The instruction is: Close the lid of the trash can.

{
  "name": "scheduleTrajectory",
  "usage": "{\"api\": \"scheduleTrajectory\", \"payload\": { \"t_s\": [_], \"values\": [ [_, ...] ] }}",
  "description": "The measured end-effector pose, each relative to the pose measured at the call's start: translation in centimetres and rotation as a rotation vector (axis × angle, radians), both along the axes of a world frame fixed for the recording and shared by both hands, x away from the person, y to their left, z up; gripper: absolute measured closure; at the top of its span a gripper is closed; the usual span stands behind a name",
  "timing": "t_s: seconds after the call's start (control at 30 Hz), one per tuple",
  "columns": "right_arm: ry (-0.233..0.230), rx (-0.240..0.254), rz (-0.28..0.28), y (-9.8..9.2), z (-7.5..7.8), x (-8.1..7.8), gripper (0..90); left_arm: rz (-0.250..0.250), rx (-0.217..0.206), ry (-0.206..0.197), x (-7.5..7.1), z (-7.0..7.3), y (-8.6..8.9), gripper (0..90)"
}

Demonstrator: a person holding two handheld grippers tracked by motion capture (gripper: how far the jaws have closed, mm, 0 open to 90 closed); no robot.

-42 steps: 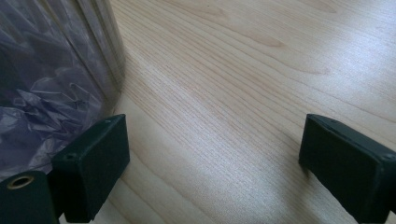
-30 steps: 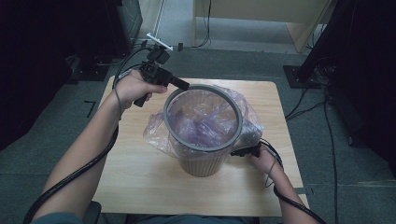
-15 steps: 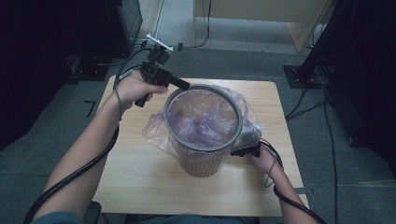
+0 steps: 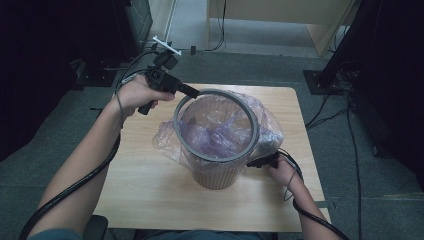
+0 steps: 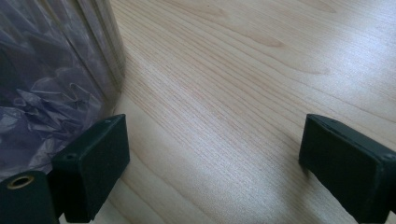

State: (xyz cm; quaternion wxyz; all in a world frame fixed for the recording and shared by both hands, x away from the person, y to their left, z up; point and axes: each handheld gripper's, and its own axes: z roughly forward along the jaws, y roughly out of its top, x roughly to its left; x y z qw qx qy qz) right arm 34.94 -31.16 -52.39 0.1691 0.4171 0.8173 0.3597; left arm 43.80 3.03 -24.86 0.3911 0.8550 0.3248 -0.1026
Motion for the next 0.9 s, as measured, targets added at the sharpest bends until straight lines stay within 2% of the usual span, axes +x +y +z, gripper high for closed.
{"api": "scheduleTrajectory", "payload": {
  "t_s": [0.13,0.33,0.5,0.73,0.9],
  "values": [
    [0.000,0.000,0.000,0.0,0.0,0.0,8.1,0.002,0.007,0.010,-0.1,0.0,0.1,75.7],
    [0.001,0.000,0.000,0.0,0.0,0.0,8.1,0.001,0.045,0.017,-0.2,0.0,0.0,80.6],
    [0.001,0.000,0.000,0.0,0.0,0.0,8.1,-0.004,0.031,-0.004,-0.2,0.1,-0.2,82.6],
    [0.001,0.000,0.000,0.0,0.0,0.0,8.1,-0.002,0.042,-0.007,-0.2,0.0,-1.1,82.6],
    [0.000,0.000,-0.001,0.0,0.0,0.0,8.1,-0.013,0.045,-0.024,-0.2,0.1,-1.8,82.6]
  ]
}}
